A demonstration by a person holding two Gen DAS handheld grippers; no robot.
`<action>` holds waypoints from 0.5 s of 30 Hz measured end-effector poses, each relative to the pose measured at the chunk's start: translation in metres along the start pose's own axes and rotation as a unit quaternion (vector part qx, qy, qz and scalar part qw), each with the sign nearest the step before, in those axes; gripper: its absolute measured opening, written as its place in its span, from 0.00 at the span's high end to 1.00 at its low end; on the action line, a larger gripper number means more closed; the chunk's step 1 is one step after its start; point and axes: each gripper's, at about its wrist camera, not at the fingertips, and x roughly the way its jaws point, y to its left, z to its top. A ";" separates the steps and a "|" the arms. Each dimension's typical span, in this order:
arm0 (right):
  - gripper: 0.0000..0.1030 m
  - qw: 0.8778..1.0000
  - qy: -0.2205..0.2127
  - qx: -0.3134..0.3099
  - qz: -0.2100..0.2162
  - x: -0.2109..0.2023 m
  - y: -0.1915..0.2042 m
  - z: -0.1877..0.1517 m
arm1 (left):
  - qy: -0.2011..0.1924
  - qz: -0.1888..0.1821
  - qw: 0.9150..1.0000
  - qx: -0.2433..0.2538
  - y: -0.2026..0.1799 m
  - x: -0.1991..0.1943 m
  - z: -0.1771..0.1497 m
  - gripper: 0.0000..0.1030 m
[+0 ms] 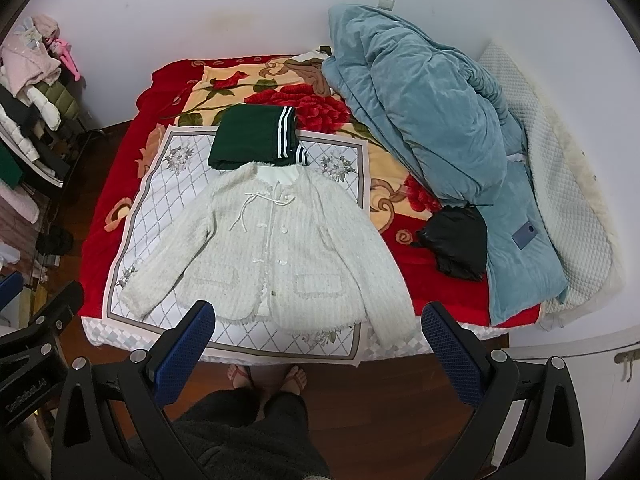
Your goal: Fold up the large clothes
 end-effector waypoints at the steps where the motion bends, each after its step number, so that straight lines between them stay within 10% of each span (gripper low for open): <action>1: 0.00 1.000 0.000 0.001 0.000 0.000 0.000 0.000 | 0.000 0.000 1.000 0.001 0.000 -0.001 0.000 0.00; 15: 0.00 1.000 0.002 0.002 0.003 0.000 0.001 0.003 | -0.001 0.000 1.000 0.000 -0.002 0.000 0.015 0.00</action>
